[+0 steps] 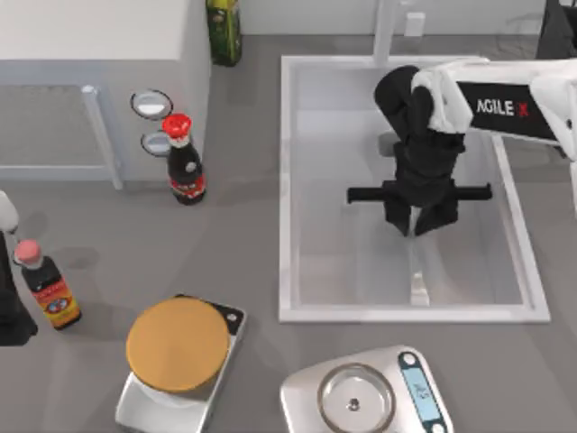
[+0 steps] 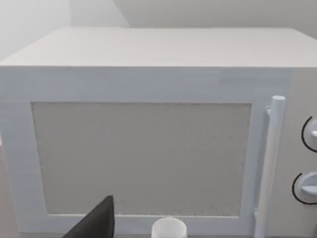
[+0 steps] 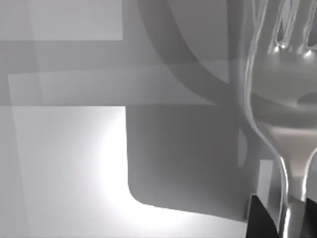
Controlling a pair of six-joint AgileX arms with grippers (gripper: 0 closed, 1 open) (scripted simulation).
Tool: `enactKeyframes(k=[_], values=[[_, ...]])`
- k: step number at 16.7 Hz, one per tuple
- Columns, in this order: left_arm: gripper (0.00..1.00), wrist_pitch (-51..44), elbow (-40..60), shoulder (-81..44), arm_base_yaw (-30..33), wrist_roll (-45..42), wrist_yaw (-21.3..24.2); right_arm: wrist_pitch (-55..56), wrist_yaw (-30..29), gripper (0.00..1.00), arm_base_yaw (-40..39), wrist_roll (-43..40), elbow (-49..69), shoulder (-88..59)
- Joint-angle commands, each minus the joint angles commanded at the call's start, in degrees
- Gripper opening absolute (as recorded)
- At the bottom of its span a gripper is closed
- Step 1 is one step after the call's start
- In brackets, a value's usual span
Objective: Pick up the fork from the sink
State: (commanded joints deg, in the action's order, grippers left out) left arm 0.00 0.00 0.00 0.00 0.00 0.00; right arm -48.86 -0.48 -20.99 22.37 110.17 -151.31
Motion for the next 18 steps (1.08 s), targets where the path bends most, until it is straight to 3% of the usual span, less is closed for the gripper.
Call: enactKeyframes(k=[5, 12, 18], values=[[1.00, 0.00, 0.00, 0.00, 0.00, 0.00, 0.00, -5.03, -0.89, 0.00, 0.17, -0.58, 4.20, 3.54], [1.00, 0.00, 0.00, 0.00, 0.00, 0.00, 0.00, -25.80, -0.81, 0.00, 0.26, -0.72, 17.91, 9.42], [1.00, 0.00, 0.00, 0.00, 0.00, 0.00, 0.00, -28.38, -0.77, 0.00, 0.23, -0.71, 20.03, 10.69]])
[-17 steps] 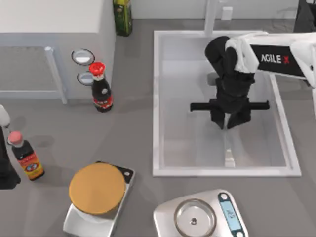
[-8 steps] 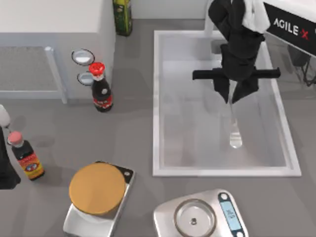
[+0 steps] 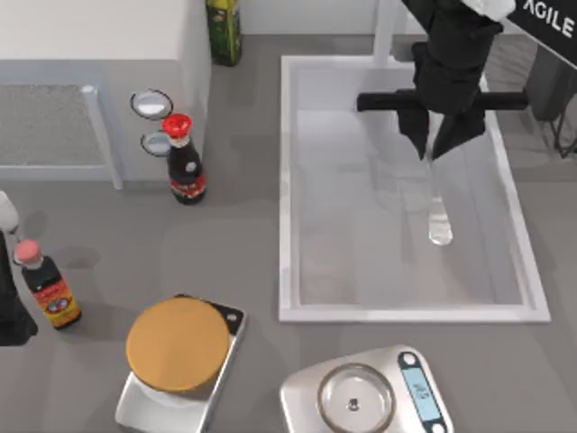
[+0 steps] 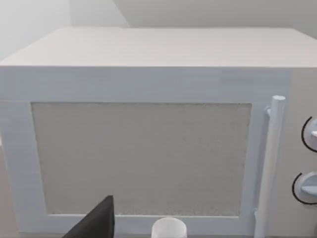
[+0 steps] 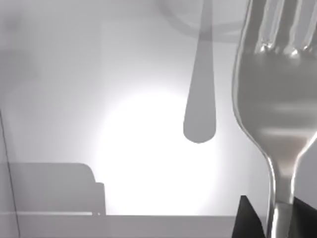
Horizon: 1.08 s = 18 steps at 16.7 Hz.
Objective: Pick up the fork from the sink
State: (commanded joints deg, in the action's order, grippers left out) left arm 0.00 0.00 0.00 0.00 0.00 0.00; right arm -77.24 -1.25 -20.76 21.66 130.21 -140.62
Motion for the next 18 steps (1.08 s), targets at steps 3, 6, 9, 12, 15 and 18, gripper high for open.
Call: enactKeyframes(k=[3, 6, 9, 12, 15, 18], values=[[1.00, 0.00, 0.00, 0.00, 0.00, 0.00, 0.00, -0.01, 0.05, 0.00, 0.96, -0.98, -1.99, 2.00], [1.00, 0.00, 0.00, 0.00, 0.00, 0.00, 0.00, -0.08, 0.21, 0.00, 4.09, -4.17, -9.18, 9.13], [1.00, 0.00, 0.00, 0.00, 0.00, 0.00, 0.00, -0.23, 0.43, 0.00, 8.59, -8.75, -20.95, 20.51], [1.00, 0.00, 0.00, 0.00, 0.00, 0.00, 0.00, -0.40, 0.69, 0.00, 13.75, -14.01, -35.20, 34.14], [1.00, 0.00, 0.00, 0.00, 0.00, 0.00, 0.00, -0.56, 0.95, 0.00, 18.81, -19.16, -48.55, 47.03], [1.00, 0.00, 0.00, 0.00, 0.00, 0.00, 0.00, -0.71, 1.15, 0.00, 22.76, -23.19, -57.42, 55.87]])
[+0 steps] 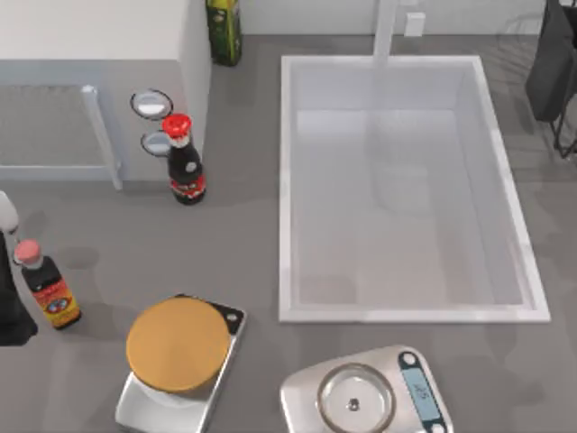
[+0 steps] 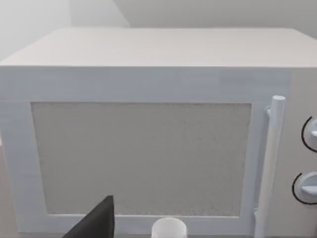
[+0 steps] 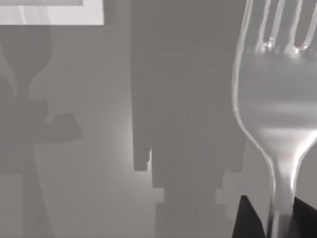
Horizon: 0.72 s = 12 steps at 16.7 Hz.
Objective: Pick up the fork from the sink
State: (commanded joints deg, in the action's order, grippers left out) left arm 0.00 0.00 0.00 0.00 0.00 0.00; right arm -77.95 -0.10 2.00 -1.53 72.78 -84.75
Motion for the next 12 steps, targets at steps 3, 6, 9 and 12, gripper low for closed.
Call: enactKeyframes(k=[3, 6, 9, 12], values=[[1.00, 0.00, 0.00, 0.00, 0.00, 0.00, 0.00, -0.09, 0.09, 0.00, 1.77, -1.80, -3.39, 3.39], [1.00, 0.00, 0.00, 0.00, 0.00, 0.00, 0.00, -0.09, 0.09, 0.00, 1.77, -1.81, -3.39, 3.40], [1.00, 0.00, 0.00, 0.00, 0.00, 0.00, 0.00, 0.86, 0.05, 0.00, 1.50, -1.67, -4.13, 3.00], [1.00, 0.00, 0.00, 0.00, 0.00, 0.00, 0.00, 6.64, 0.06, 0.00, 1.48, -1.60, -9.10, 2.00]])
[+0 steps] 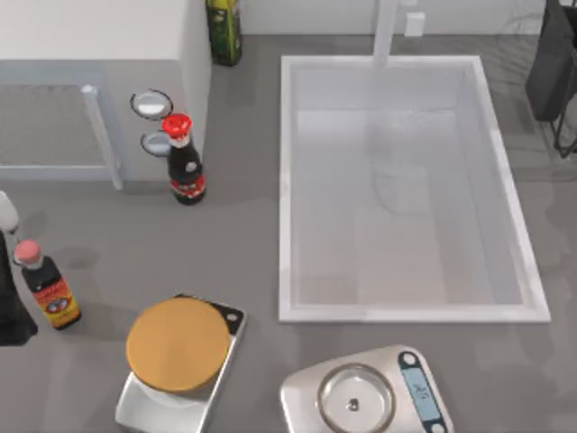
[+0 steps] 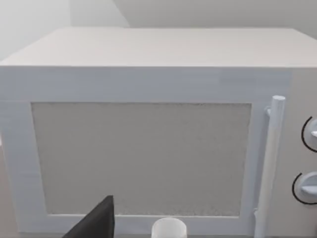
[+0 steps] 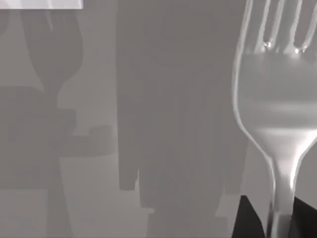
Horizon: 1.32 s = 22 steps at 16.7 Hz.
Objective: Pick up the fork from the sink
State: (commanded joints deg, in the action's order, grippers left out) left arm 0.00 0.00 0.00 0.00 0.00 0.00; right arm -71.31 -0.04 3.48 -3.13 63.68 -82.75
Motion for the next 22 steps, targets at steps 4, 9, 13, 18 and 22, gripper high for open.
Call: enactKeyframes(k=[4, 9, 13, 18, 22], values=[[1.00, 0.00, 0.00, 0.00, 0.00, 0.00, 0.00, 12.73, 0.02, 0.00, -0.03, 0.13, -9.38, -2.01], [1.00, 0.00, 0.00, 0.00, 0.00, 0.00, 0.00, 19.45, 0.04, 0.00, -0.05, 0.21, -15.54, -3.53], [1.00, 0.00, 0.00, 0.00, 0.00, 0.00, 0.00, 19.45, 0.04, 0.08, -0.05, 0.21, -15.54, -3.53], [1.00, 0.00, 0.00, 0.00, 0.00, 0.00, 0.00, 19.45, 0.04, 0.45, -0.05, 0.21, -15.54, -3.53], [1.00, 0.00, 0.00, 0.00, 0.00, 0.00, 0.00, 19.45, 0.04, 0.75, -0.05, 0.21, -15.54, -3.53]])
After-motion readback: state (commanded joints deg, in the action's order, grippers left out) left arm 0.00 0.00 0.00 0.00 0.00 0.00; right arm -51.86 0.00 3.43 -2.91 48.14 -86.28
